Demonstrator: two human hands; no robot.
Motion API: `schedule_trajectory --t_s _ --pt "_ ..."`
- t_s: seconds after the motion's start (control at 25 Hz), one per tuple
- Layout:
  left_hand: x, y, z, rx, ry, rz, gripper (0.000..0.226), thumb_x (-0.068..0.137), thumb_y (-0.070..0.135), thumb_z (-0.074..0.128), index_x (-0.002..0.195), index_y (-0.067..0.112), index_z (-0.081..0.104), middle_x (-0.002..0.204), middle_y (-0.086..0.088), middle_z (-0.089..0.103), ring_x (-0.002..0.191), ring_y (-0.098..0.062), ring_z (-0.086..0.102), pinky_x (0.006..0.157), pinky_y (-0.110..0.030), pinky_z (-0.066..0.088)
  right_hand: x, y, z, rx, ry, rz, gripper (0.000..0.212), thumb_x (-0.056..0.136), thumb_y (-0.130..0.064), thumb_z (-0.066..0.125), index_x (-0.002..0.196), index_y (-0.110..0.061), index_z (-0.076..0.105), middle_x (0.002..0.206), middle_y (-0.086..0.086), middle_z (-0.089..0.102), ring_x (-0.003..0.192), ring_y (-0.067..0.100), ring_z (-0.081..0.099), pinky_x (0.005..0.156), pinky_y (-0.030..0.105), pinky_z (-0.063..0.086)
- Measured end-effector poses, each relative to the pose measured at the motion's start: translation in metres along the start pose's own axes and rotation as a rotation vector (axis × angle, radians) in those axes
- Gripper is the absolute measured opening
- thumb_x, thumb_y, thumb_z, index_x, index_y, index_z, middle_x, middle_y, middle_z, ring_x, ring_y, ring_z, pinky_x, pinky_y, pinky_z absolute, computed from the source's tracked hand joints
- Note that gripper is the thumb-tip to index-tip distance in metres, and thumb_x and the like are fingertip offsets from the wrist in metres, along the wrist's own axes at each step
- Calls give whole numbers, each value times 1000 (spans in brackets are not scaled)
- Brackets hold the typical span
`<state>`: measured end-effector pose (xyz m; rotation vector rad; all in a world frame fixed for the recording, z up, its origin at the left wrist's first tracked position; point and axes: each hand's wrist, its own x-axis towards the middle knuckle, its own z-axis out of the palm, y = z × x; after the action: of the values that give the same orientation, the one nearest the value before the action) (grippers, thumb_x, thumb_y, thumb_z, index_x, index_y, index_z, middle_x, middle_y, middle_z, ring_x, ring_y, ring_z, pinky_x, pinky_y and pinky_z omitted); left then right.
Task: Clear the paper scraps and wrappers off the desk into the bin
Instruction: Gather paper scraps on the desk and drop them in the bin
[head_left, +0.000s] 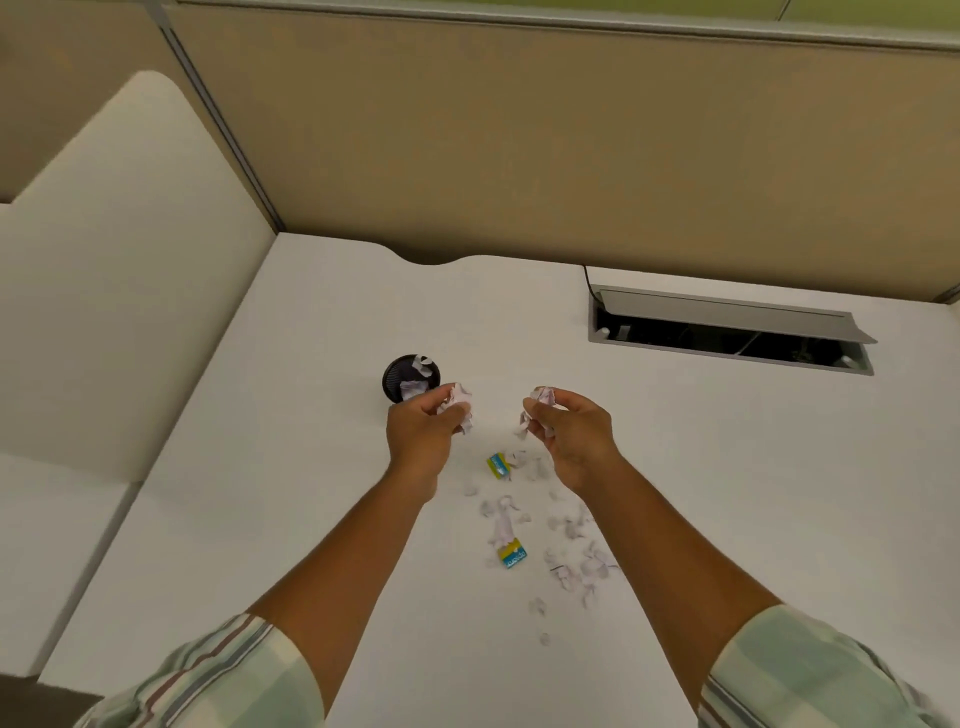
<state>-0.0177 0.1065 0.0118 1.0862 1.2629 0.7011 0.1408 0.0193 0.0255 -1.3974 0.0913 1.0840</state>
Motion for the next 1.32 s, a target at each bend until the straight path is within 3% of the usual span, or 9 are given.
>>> schedule_trajectory --t_s 0.08,0.2,0.36,0.44,0.6,0.8,0.96,1.16,1.32 --pt "15 16 -19 43 83 26 24 82 5 76 92 25 83 85 9 77 79 -11 71 74 -22 59 -1 -1 41 -34 -47 -18 23 80 7 77 100 -4 72 103 16 73 83 25 69 71 26 59" --pt "38 34 -42 114 159 47 24 78 9 74 85 30 82 87 5 79 84 -17 74 76 -28 60 3 0 92 -130 -83 -87 23 78 7 78 96 -7 71 91 7 73 70 18 69 64 23 61" --pt "58 44 -52 286 183 119 17 81 4 68 80 17 80 70 1 70 63 -12 62 54 -14 47 20 9 134 -439 -92 -238 26 75 -1 82 84 -23 73 82 0 75 67 16 72 74 32 64" --pt "65 42 -53 393 163 207 12 86 7 68 81 13 78 72 -5 72 62 -10 58 54 -14 46 28 16 146 -598 -99 -336 22 77 -4 80 86 -24 74 84 -2 75 72 15 72 71 28 62" --pt "78 32 -54 533 76 315 37 88 1 61 55 17 54 52 -3 53 54 -11 41 54 -16 37 42 30 157 -853 -138 -510 13 83 -11 77 95 -14 74 89 -2 74 77 11 66 66 13 49" --pt "83 14 -58 656 28 344 19 93 7 62 79 9 73 71 -8 72 66 -24 68 66 -35 60 46 35 154 -1016 -199 -583 14 86 -7 69 100 -7 72 89 -1 66 73 6 58 58 3 40" --pt "82 11 -62 633 20 375 14 94 7 64 85 6 76 77 -13 75 70 -21 64 72 -44 59 47 40 154 -1049 -238 -603 13 84 -12 70 97 -10 72 93 6 72 79 13 62 66 16 43" --pt "74 22 -69 662 3 410 19 86 1 76 105 6 80 94 -16 77 81 -17 57 80 -33 54 42 34 151 -1027 -256 -574 19 80 -10 72 99 -9 71 93 2 71 81 14 62 67 16 47" --pt "80 21 -73 712 13 364 28 83 4 80 111 8 79 103 -15 76 89 -25 67 83 -33 58 42 31 148 -1118 -301 -618 27 78 -3 76 103 -5 70 102 8 71 84 16 60 63 8 40"
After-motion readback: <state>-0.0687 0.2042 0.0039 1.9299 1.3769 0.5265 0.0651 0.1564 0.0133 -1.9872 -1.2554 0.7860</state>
